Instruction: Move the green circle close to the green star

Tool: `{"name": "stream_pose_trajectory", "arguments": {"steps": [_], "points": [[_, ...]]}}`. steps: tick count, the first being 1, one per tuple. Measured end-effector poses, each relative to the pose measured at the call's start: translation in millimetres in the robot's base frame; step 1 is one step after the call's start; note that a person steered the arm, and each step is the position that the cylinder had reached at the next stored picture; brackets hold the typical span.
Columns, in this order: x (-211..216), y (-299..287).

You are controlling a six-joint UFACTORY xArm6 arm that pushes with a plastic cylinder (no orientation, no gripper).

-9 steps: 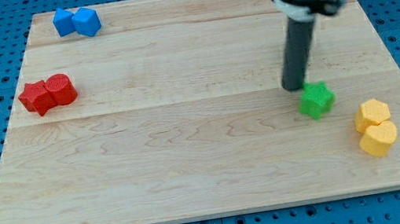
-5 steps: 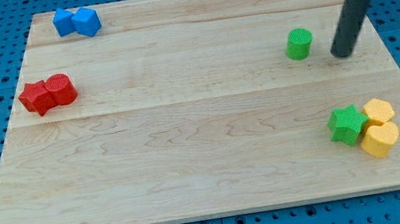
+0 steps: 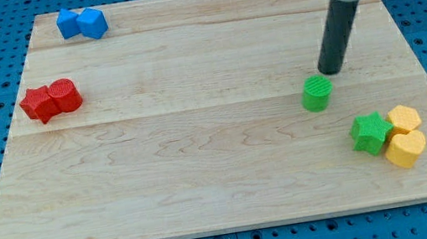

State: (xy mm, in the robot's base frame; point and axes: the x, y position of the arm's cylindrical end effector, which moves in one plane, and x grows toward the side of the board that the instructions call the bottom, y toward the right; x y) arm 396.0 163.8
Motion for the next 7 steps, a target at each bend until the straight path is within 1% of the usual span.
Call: {"name": "stream_pose_trajectory", "arguments": {"steps": [1,2,3,4,5,6,7], "points": [[20.0,-30.9],[70.7,-30.9],[82.2,-23.8],[34.5,-56.7],[-31.1,-116.7],[-82.2,-207.7],[-89.3,-306.5]]}}
